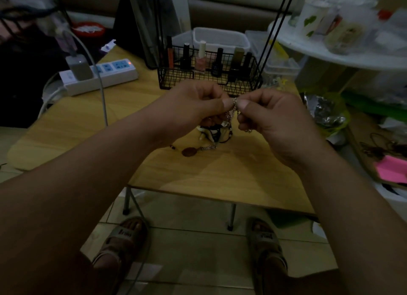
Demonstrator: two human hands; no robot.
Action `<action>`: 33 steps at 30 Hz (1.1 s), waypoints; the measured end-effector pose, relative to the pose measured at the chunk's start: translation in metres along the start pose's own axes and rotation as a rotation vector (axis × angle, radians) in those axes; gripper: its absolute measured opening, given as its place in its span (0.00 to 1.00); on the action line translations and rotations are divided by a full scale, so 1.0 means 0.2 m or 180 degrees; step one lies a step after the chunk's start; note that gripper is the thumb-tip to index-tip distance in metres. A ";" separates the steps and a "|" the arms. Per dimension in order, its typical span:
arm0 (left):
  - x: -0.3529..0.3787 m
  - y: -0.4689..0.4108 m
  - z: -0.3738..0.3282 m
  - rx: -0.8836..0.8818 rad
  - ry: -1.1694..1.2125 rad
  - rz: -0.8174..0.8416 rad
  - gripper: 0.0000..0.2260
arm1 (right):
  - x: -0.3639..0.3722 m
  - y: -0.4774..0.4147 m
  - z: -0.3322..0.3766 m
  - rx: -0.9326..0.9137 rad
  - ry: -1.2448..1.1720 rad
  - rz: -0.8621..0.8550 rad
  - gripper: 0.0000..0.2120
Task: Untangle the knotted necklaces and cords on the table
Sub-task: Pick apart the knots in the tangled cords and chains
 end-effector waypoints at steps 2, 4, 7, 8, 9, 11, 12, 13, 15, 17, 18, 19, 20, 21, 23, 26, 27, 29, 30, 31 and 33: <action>-0.01 0.00 0.00 -0.0008 0.0058 0.0002 0.05 | 0.00 0.00 0.00 0.0020 0.0004 0.0086 0.05; -0.02 0.01 0.00 -0.0035 0.0110 0.0011 0.04 | 0.00 0.01 -0.01 0.0053 0.0031 0.0173 0.06; -0.02 0.02 0.00 -0.0136 0.0349 0.0053 0.03 | 0.02 0.01 -0.01 0.0094 -0.0009 0.0237 0.07; -0.01 0.02 0.01 -0.0192 0.0530 0.0072 0.03 | 0.02 0.01 0.00 0.0095 -0.0045 0.0258 0.08; -0.01 0.03 0.01 -0.0250 0.0746 0.0099 0.03 | 0.03 0.01 0.00 0.0098 -0.0104 0.0281 0.08; 0.01 0.03 0.02 -0.0337 0.1127 0.0123 0.05 | 0.04 0.01 0.01 0.0116 -0.0235 0.0294 0.09; 0.02 0.03 0.02 -0.0376 0.1237 0.0113 0.06 | 0.04 0.01 0.01 0.0132 -0.0283 0.0267 0.09; 0.03 0.03 0.02 -0.0427 0.1288 0.0095 0.07 | 0.03 0.00 0.01 0.0152 -0.0336 0.0218 0.10; 0.03 0.04 0.04 -0.0531 0.1195 0.0036 0.08 | 0.02 0.00 0.01 0.0204 -0.0447 0.0092 0.12; 0.01 0.04 0.04 -0.0554 0.0998 0.0022 0.09 | -0.01 0.00 0.01 0.0277 -0.0546 -0.0020 0.12; 0.01 0.04 0.04 -0.0544 0.0947 0.0057 0.10 | -0.02 0.00 0.01 0.0331 -0.0590 -0.0061 0.12; 0.00 0.04 0.03 -0.0530 0.0911 0.0086 0.11 | -0.02 0.00 0.01 0.0386 -0.0610 -0.0080 0.12; 0.00 0.04 0.03 -0.0519 0.0876 0.0097 0.12 | -0.02 0.00 0.01 0.0430 -0.0613 -0.0078 0.12; 0.00 0.04 0.03 -0.0506 0.0827 0.0098 0.13 | -0.02 0.00 0.01 0.0465 -0.0622 -0.0064 0.12; 0.00 0.04 0.03 -0.0489 0.0778 0.0080 0.12 | -0.02 0.01 0.01 0.0532 -0.0712 -0.0076 0.14; 0.00 0.04 0.04 -0.0493 0.0835 0.0117 0.10 | -0.03 0.01 0.00 0.0617 -0.1040 -0.0246 0.18; 0.00 0.05 0.04 -0.0491 0.0819 0.0162 0.09 | -0.04 0.00 0.00 0.0648 -0.1211 -0.0285 0.17; 0.00 0.05 0.04 -0.0494 0.0662 0.0228 0.11 | -0.05 -0.01 -0.01 0.0750 -0.1665 -0.0312 0.15; -0.01 0.05 0.04 -0.0494 0.0514 0.0230 0.13 | -0.06 -0.01 -0.02 0.0812 -0.1890 -0.0312 0.16; -0.01 0.05 0.04 -0.0479 0.0334 0.0256 0.13 | -0.06 -0.01 -0.03 0.0867 -0.2065 -0.0304 0.16; 0.01 0.06 0.04 -0.0430 0.0085 0.0375 0.10 | -0.06 0.00 -0.03 0.0940 -0.2268 -0.0295 0.17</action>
Point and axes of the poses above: each hand's wrist, its own y-axis away from the middle knuckle, its own x-axis out of the palm, z = x × y, the point moved 5 cm from there along -y, towards the middle knuckle, and after that the axes turned 15 degrees about y, right-handed, at the moved point
